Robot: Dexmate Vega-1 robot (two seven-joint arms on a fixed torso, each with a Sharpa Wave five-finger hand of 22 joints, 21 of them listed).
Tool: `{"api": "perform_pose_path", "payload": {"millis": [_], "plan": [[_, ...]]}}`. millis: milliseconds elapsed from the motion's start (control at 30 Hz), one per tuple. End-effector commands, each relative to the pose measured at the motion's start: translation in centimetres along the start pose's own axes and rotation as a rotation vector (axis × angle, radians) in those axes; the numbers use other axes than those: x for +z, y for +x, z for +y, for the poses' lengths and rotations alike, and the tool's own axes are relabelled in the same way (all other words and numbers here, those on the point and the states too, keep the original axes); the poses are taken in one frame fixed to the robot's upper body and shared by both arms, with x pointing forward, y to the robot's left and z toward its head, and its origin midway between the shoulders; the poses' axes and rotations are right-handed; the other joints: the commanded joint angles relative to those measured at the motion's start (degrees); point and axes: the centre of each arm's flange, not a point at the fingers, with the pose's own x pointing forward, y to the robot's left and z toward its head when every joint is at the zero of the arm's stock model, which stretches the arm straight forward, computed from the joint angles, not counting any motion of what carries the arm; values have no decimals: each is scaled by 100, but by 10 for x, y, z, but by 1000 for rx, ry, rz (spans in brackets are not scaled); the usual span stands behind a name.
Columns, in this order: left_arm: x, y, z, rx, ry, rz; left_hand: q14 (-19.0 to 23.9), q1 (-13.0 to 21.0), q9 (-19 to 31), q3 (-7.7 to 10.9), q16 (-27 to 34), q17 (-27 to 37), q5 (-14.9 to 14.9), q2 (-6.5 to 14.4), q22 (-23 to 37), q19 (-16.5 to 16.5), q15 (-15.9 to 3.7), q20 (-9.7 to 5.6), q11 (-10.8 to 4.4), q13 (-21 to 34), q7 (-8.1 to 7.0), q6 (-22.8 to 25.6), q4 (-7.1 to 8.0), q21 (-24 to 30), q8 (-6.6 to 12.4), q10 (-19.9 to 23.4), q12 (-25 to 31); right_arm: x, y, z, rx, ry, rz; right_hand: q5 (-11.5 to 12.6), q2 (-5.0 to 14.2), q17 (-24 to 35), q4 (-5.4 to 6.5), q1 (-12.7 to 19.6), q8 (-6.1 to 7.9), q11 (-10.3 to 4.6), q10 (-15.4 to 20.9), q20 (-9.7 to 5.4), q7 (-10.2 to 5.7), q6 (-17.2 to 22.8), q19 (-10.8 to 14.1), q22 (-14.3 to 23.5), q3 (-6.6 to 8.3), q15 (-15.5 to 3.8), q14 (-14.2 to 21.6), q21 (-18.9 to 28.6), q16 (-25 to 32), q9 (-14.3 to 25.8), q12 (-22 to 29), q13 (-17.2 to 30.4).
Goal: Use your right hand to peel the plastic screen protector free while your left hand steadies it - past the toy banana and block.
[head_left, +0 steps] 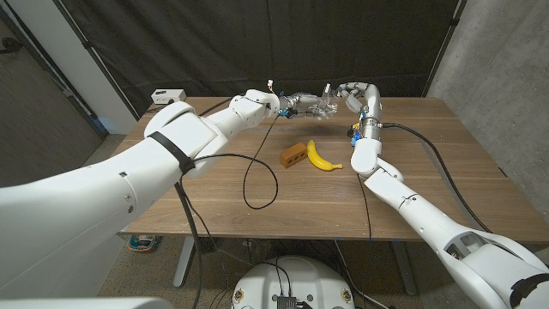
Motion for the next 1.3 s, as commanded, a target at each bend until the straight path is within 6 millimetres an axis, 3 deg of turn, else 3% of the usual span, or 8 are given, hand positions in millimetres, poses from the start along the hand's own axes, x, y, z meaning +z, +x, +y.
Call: {"api": "perform_pose_path", "payload": {"millis": [33, 200, 433, 667, 967, 1300], "plan": [[1, 0, -2, -14, -1, -6, 22, 44, 32, 29, -4, 26, 43, 38, 16, -33, -45, -638, -532, 32, 362, 395, 6, 31, 26, 629, -18, 0, 2, 1, 16, -26, 2, 5, 13, 22, -1, -12, -44, -6, 1, -7, -3, -37, -15, 27, 19, -517, 2, 32, 62, 2, -29, -40], [2, -1, -2, -26, 3, -12, 25, 49, 43, 32, -6, 26, 44, 43, 16, -36, -49, -640, -534, 27, 363, 391, 5, 29, 28, 632, -25, 0, 2, 2, -7, -29, -11, 15, 145, 12, -58, 159, 8, 7, 97, -51, 13, 202, 56, 48, 119, -524, 47, 55, 110, -20, -54, -124], [2, -1, -2, -29, -1, -11, 21, 49, 37, 31, -12, 25, 44, 43, 16, -38, -46, -631, -528, 39, 369, 389, 5, 30, 17, 624, -30, 4, 0, 1, -44, -55, -75, -22, 272, 14, -108, 379, 90, -6, 133, -93, 119, 405, 54, 107, 254, -524, 97, 72, 161, 32, 218, 321], [0, 1, -2, -12, -20, 0, 17, 47, 45, 31, -17, 27, 45, 43, 15, -36, -44, -632, -533, 32, 362, 391, 7, 30, 17, 641, -35, 5, -3, 2, -82, -98, -149, -21, 228, 29, -133, 433, 137, -34, 130, -172, 162, 458, -4, 153, 302, -521, 110, 74, 207, 80, 348, 562], [0, 1, -3, -23, -57, -4, 29, 41, 43, 32, -14, 35, 46, 41, 15, -24, -43, -633, -531, 31, 367, 398, 11, 33, 10, 646, -44, 0, -6, 10, -40, -247, -237, 73, 150, 40, -131, 427, 195, -85, 123, -325, 96, 539, -44, 226, 357, -522, 88, 83, 273, 125, 495, 845], [2, -1, -5, -55, -60, -17, 35, 47, 57, 35, -19, 35, 48, 41, 15, -25, -49, -634, -529, 42, 352, 391, 6, 32, 6, 640, -55, -6, -9, 13, 15, -322, -232, 164, 104, 38, -101, 365, 218, -42, 114, -318, 68, 557, -95, 289, 400, -519, 53, 86, 319, 154, 583, 990]]}}
